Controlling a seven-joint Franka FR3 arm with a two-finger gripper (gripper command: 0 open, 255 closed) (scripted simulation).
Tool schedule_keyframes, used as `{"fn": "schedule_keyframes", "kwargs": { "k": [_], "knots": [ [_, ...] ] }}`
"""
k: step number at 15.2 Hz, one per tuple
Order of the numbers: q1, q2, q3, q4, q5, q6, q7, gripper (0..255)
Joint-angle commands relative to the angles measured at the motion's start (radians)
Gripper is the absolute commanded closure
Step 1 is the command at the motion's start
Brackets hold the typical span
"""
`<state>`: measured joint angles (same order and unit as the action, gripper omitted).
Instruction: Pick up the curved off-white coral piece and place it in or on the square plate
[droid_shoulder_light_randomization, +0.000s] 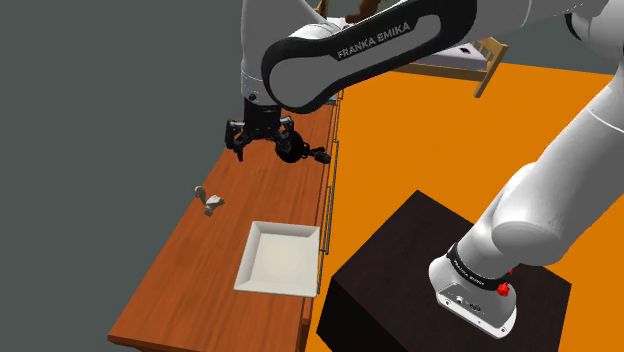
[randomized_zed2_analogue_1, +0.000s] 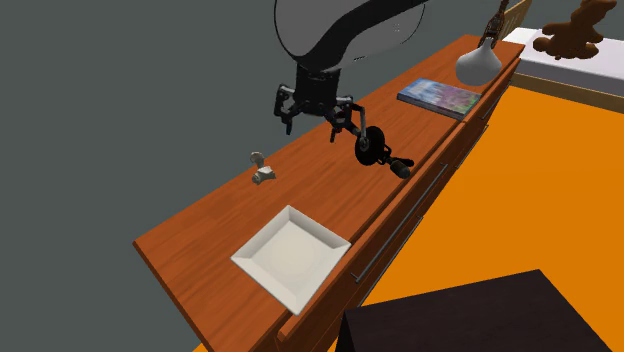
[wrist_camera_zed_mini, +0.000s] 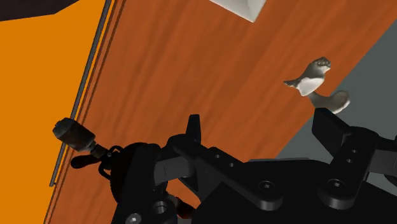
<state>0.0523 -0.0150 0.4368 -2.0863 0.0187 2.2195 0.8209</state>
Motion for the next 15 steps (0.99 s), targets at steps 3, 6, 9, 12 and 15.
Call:
{"fn": "schedule_keyframes", "kwargs": {
  "k": [3, 6, 9, 12, 15],
  "knots": [
    [0.035, 0.18, 0.019, 0.131, -0.105, 0.019, 0.133, 0],
    [0.078, 0.308, 0.011, 0.24, -0.174, 0.015, 0.214, 0],
    [0.13, 0.436, -0.009, 0.364, -0.228, -0.002, 0.279, 0],
    [0.157, 0.502, -0.022, 0.424, -0.251, -0.004, 0.305, 0],
    [0.163, 0.526, -0.029, 0.419, -0.263, 0.024, 0.311, 0]
  ]
}}
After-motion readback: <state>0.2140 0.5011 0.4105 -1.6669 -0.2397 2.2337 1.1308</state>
